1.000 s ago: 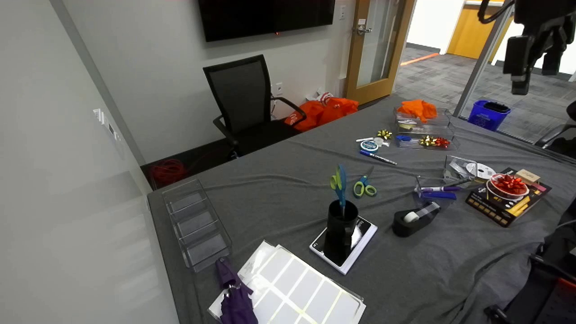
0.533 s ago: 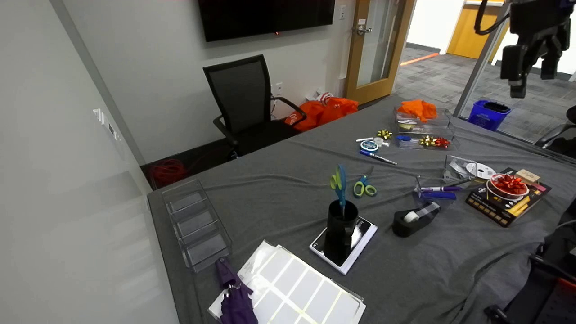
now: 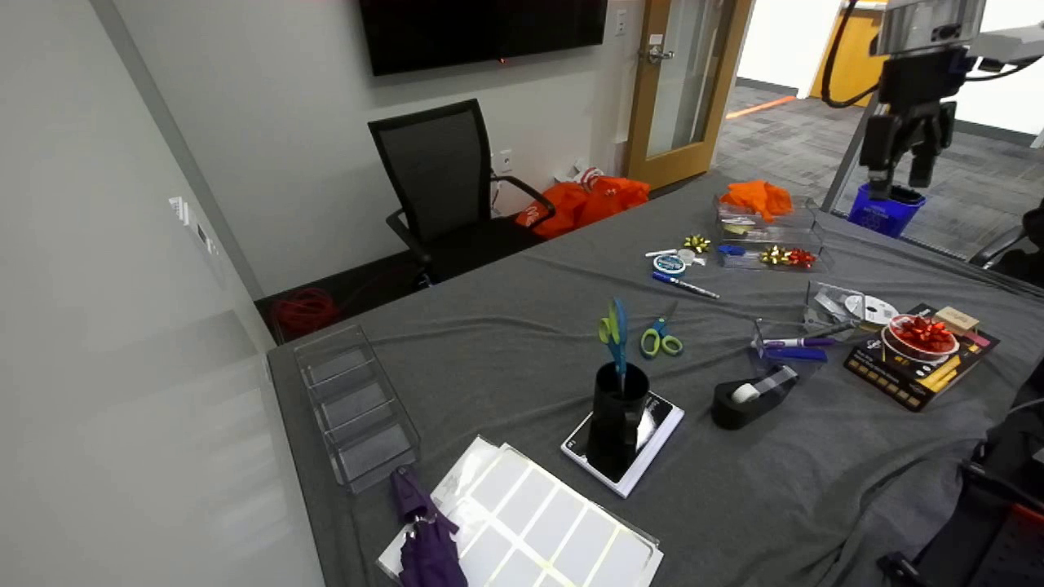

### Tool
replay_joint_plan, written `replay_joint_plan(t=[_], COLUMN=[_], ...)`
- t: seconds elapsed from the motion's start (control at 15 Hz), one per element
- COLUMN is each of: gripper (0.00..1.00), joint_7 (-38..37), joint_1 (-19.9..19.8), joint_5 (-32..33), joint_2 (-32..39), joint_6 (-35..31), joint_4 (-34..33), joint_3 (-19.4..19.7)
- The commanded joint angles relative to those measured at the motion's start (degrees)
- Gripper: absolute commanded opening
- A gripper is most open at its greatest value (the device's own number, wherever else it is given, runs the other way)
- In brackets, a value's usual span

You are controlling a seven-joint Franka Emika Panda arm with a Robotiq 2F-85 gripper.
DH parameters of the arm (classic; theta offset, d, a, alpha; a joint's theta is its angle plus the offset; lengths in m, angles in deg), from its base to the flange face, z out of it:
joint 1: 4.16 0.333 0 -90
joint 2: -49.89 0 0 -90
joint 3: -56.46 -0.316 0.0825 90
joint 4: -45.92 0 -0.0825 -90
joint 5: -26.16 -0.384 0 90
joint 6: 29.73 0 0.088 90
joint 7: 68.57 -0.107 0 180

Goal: Remove the marker from the container

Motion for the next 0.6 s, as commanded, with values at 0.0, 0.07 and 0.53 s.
replay_joint_plan(t=[0.0,0.07,0.53], gripper=[1.00,1.00,1.00], joint_7=[4.9,6.3,14.6], joint_1=[-1.7,-2.1,-4.9], joint_5=[-6.6,-7.8,-6.6], joint_2=[3.1,4.0,7.7], joint_6=[-4.1,-4.9,-12.5], joint_4=[1.9,2.2,5.8], joint_3=[0.8,1.0,1.8])
